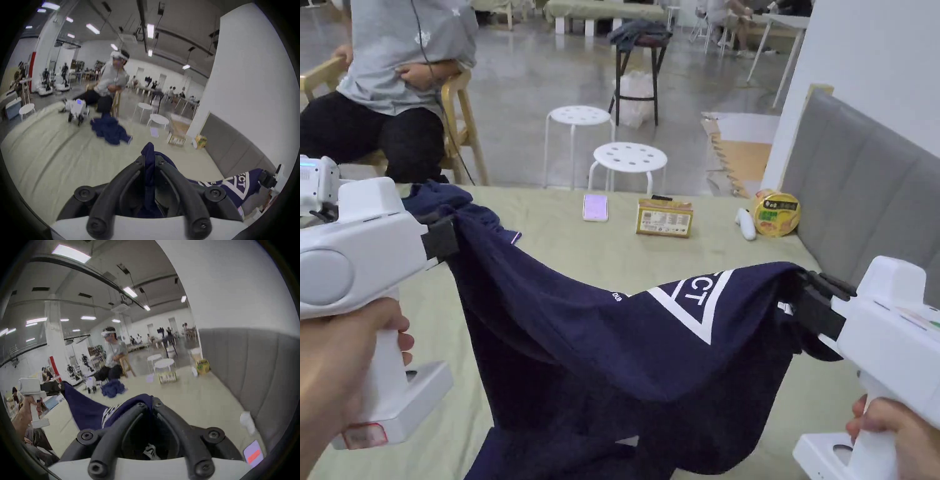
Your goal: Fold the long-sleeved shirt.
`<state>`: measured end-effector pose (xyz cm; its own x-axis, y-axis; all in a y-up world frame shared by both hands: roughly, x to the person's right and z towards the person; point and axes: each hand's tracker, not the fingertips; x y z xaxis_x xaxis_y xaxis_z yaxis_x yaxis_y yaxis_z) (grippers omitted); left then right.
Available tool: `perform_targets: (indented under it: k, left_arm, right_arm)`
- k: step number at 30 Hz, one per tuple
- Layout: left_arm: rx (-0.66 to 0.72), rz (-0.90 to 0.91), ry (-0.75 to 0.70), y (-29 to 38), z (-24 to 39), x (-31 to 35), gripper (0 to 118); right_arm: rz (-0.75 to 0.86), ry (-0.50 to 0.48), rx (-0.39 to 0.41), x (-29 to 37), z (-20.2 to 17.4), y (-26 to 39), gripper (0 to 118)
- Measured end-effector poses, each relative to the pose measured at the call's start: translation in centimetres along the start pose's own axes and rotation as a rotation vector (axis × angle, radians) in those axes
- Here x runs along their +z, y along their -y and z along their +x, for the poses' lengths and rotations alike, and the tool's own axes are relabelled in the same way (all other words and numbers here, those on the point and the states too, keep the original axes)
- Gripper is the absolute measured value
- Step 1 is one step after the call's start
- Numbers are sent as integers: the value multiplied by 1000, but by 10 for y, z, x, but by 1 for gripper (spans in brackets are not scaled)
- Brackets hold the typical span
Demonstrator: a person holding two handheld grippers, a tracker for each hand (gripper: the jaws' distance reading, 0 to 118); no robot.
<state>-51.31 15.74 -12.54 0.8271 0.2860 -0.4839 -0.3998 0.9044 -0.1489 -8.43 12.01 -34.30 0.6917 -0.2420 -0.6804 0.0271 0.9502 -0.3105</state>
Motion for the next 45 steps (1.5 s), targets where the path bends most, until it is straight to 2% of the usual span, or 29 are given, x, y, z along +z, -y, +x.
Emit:
perform_targets:
  k: [2,5,12,15,17,19,20,23,28,30,37,38,40,45]
  left_arm:
    - [-35,56,-7,-32,6,17,14]
    - [-28,154,-11,-81,12,44,14]
    - [-55,308,18,-176,36,93,14]
    - [-89,364,0,-214,51,101,13]
    - [-107,391,-10,-239,59,100,13]
    - [-139,420,-60,-265,70,96,13]
    - [-185,432,-83,-277,75,92,13]
    - [-166,434,-88,-309,84,85,13]
    - [-188,428,-148,-346,92,54,13]
    - [-147,424,-157,-359,90,34,13]
    - [-146,388,-175,-376,79,-44,12]
    - [-123,409,-196,-374,76,-56,12]
    - [-172,419,-228,-374,75,-77,12]
    - [-153,391,-222,-371,65,-118,12]
  right_arm:
    - [35,4,47,3,-7,-41,1]
    - [111,-33,49,15,-19,-105,1]
    - [275,-26,144,48,-60,-232,1]
    - [309,9,208,51,-78,-275,1]
    - [324,21,224,50,-88,-304,1]
    - [357,116,259,44,-97,-329,1]
    - [359,144,308,40,-103,-342,1]
    - [356,146,282,26,-111,-375,1]
    - [355,198,313,-14,-117,-412,1]
    - [352,247,322,-35,-116,-422,1]
    - [326,281,337,-119,-93,-423,1]
    - [328,279,333,-131,-89,-421,1]
    - [328,281,328,-154,-83,-416,1]
    - [337,273,313,-202,-69,-399,1]
